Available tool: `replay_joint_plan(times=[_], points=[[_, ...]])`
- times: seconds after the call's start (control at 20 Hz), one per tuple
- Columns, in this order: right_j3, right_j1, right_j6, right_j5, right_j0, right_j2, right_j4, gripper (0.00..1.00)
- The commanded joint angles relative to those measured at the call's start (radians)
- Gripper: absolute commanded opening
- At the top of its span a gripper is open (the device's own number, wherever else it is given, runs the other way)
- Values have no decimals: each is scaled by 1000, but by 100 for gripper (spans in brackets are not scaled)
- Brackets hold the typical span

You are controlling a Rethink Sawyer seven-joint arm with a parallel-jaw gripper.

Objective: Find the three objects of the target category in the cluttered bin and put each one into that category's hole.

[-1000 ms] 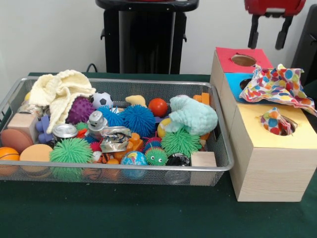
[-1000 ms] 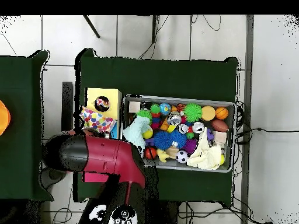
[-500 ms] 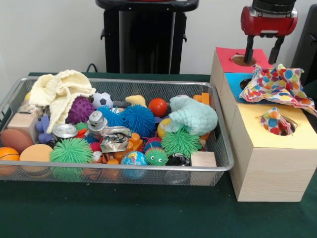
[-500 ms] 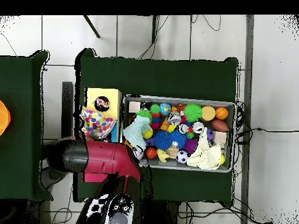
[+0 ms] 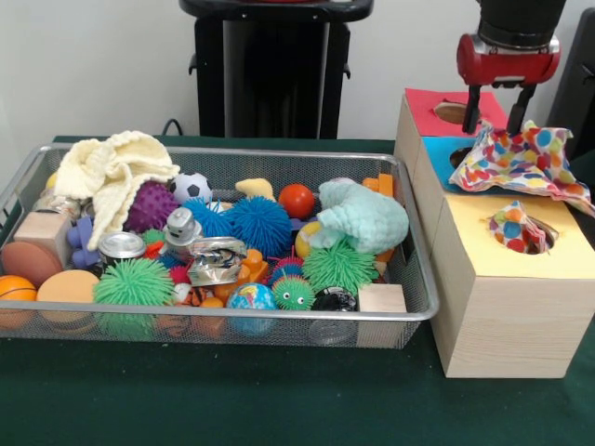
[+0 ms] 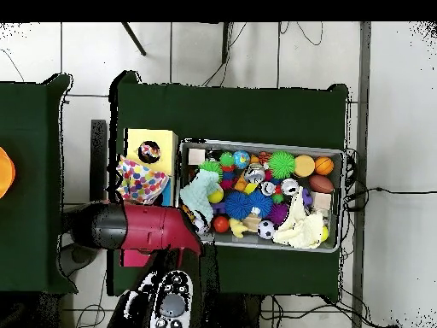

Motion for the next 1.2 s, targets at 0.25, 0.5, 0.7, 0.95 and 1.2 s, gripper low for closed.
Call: replay_joint_plan(times=[0.25, 0.5, 0.7, 0.95, 1.2], points=[[-76, 152, 78, -74, -54, 116, -51, 100], [-82, 157, 86, -78, -54, 122, -51, 100], [-79, 163, 122, -115, -59, 117, -31, 100], [-167, 202, 140, -66, -89, 118, 8, 100], [-207, 214, 151, -31, -112, 138, 42, 100]])
